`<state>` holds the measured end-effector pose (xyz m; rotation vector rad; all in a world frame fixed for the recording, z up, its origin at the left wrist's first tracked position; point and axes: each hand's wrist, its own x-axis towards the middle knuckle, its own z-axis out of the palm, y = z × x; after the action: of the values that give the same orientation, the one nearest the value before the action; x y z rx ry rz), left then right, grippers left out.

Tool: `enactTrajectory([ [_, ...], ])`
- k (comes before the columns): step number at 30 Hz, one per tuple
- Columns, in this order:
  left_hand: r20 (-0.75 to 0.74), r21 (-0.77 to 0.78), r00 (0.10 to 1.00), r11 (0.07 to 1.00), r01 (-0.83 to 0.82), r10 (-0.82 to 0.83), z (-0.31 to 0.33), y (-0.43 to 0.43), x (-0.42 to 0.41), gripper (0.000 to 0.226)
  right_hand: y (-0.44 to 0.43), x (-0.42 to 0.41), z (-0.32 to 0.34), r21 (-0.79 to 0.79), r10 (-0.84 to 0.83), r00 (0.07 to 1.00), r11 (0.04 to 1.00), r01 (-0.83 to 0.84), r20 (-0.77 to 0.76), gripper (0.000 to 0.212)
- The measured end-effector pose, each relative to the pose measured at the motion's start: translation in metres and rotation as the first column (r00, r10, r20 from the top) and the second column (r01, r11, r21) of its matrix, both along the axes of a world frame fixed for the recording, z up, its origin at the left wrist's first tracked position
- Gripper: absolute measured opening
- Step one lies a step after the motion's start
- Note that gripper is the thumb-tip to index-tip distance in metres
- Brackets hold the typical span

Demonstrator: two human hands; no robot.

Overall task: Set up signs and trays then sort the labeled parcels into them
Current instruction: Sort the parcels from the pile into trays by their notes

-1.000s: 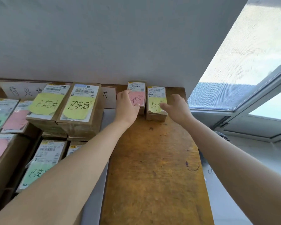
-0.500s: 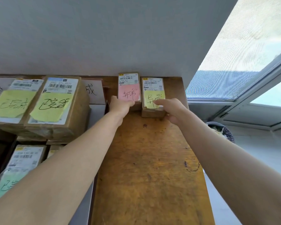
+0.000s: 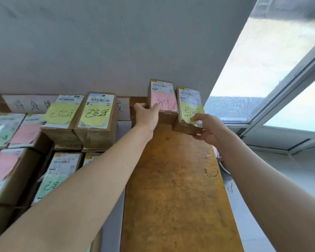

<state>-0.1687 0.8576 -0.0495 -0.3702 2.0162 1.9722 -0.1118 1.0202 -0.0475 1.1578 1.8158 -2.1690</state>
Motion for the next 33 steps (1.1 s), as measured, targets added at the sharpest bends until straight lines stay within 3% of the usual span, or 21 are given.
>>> enactTrajectory([
  [7,-0.137,0.14,0.987,0.984,0.106,-0.087,0.081,-0.072,0.06,0.043,-0.066,0.066,0.081,-0.027,-0.012,0.984,1.0,0.007,-0.176,0.022],
  [12,-0.258,0.22,0.953,0.951,0.217,-0.157,0.129,-0.15,0.1,0.04,-0.132,0.106,0.127,0.039,0.054,0.946,0.998,-0.044,-0.32,0.049],
  [15,-0.32,0.251,0.937,0.941,0.227,-0.14,0.148,-0.197,0.124,0.038,-0.175,0.126,0.145,0.064,0.12,0.917,0.993,-0.103,-0.38,0.055],
  [21,-0.351,0.254,0.936,0.96,0.12,-0.024,0.16,-0.29,0.155,0.044,-0.257,0.133,0.156,0.074,0.244,0.865,0.969,-0.236,-0.438,0.064],
  [33,-0.301,0.379,0.906,0.909,-0.173,0.298,0.158,-0.43,0.17,0.041,-0.394,0.08,0.159,0.017,0.449,0.763,0.866,-0.499,-0.465,0.052],
])
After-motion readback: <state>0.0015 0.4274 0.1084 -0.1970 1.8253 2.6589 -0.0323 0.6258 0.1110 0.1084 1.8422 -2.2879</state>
